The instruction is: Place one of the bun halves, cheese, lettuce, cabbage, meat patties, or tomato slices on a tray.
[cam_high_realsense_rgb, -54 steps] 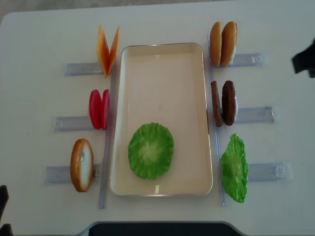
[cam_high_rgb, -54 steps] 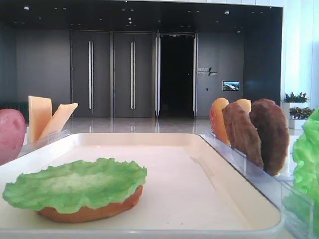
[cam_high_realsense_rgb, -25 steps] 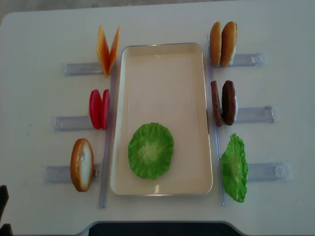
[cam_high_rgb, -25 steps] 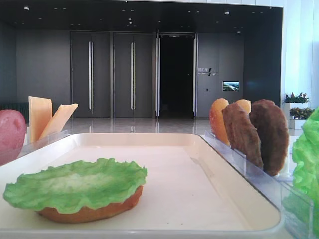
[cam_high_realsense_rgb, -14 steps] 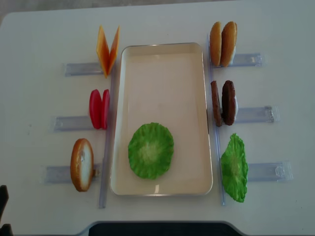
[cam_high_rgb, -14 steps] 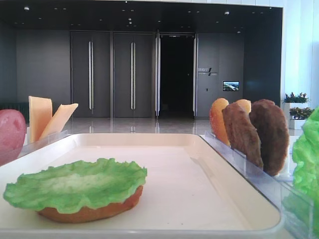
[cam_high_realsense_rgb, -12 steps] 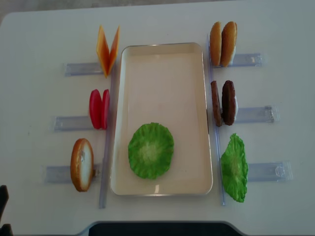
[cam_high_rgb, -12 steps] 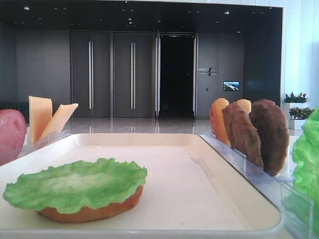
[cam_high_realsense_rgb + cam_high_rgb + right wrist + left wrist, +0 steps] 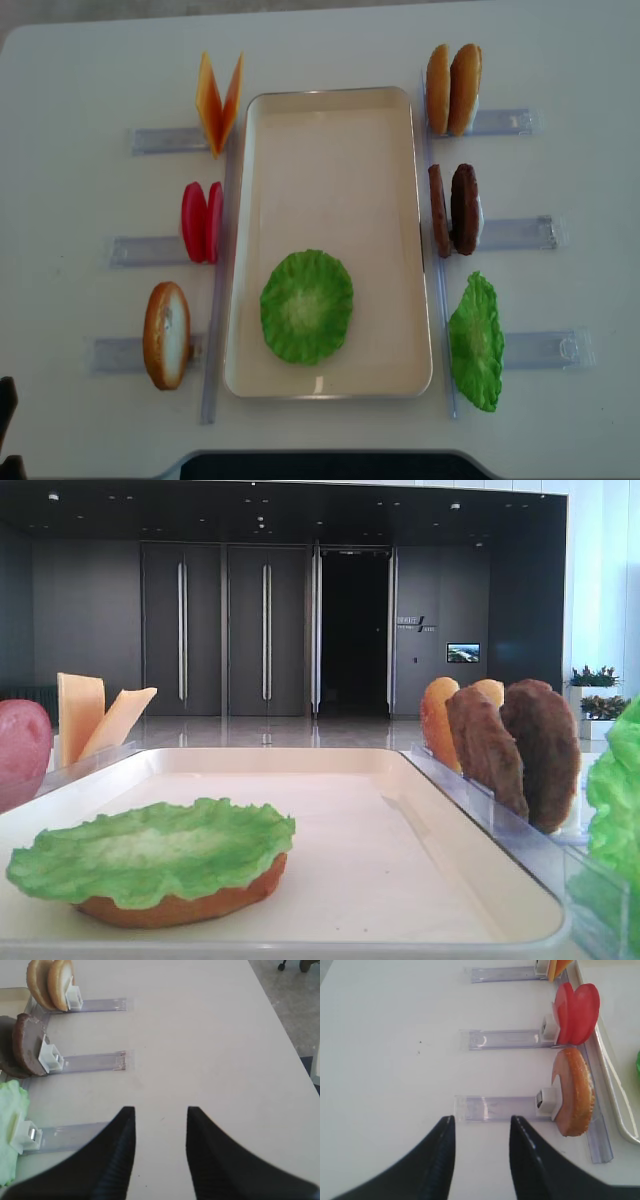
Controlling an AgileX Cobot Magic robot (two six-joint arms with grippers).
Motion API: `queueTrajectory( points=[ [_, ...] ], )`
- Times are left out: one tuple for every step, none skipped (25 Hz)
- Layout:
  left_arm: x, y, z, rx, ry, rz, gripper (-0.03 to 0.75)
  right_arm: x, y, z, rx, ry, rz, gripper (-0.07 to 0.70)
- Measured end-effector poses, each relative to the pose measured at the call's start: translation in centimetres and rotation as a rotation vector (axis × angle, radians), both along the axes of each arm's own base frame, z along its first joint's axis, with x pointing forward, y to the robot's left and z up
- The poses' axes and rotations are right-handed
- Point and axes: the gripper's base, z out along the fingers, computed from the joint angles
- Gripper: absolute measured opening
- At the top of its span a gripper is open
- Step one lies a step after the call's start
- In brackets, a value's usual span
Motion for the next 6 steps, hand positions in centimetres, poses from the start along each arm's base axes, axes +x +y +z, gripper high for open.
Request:
queueTrajectory(
  points=[
    [0.0,0.0,0.0,0.0,0.0,0.0,0.282,0.0,0.0,0.0,0.0,0.0,0.0,0.272],
    [0.0,0.0,0.0,0.0,0.0,0.0,0.282,0.0,0.0,0.0,0.0,0.0,0.0,0.272],
    [0.0,0.0,0.0,0.0,0.0,0.0,0.282,0.0,0.0,0.0,0.0,0.0,0.0,0.272],
    [0.0,0.0,0.0,0.0,0.0,0.0,0.282,0.0,0.0,0.0,0.0,0.0,0.0,0.272],
    [0.0,0.0,0.0,0.0,0.0,0.0,0.282,0.0,0.0,0.0,0.0,0.0,0.0,0.272],
    [0.0,0.0,0.0,0.0,0.0,0.0,0.282,0.0,0.0,0.0,0.0,0.0,0.0,0.272]
  ],
)
